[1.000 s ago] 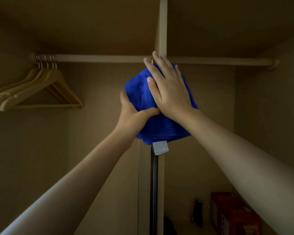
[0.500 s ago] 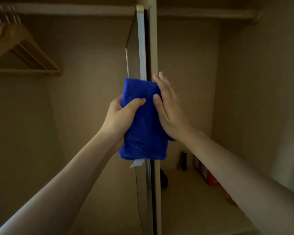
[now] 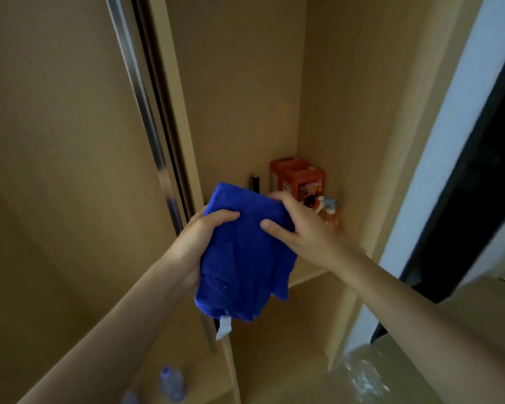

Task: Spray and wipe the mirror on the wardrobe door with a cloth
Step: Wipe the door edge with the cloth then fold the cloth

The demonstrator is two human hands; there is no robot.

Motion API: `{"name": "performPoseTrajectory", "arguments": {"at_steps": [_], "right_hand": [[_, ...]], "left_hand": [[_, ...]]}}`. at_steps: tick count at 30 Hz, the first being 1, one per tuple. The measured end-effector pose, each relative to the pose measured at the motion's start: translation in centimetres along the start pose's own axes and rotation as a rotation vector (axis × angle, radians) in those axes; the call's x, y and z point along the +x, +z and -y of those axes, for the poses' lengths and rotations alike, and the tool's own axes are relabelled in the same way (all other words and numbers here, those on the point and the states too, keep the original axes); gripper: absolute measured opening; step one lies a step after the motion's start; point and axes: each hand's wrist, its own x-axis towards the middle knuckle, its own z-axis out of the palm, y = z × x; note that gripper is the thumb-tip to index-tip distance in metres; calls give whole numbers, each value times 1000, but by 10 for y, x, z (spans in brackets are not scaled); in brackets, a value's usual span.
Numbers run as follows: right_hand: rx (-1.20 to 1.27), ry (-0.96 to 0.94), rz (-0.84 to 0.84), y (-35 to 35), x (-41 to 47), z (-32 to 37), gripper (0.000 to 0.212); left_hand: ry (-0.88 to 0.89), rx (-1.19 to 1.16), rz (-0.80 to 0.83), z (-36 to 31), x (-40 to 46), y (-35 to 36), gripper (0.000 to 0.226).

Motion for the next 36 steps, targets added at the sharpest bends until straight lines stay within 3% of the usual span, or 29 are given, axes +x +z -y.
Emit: {"name": "performPoseTrajectory", "arguments": {"at_steps": [3, 7, 11, 15, 25, 28, 31, 36], "right_hand": [[25, 80, 83, -10, -9, -35, 47], [41, 50, 164, -19, -9, -82, 26], [37, 65, 274, -21, 4, -140, 27], [35, 76, 377, -19, 23, -189, 25], [-56, 30, 511, 27, 86, -255, 27], [-79, 69, 524, 44, 105, -270, 24], [-106, 68, 490, 60, 119, -289, 25], [-177, 95, 395, 91, 116, -317, 25]], "left_hand": [[-130, -70, -38, 32, 21, 13, 34], [-268, -136, -84, 68, 55, 32, 37], [-327, -179, -123, 99, 95, 49, 44], [-387, -221, -167, 124, 126, 65, 32], [-431, -180, -378, 166, 197, 48, 46], [-401, -220, -332, 175, 222, 36, 34], [-286, -18, -371, 187, 251, 20, 26], [-207, 502, -466, 209, 277, 6, 44]]}}
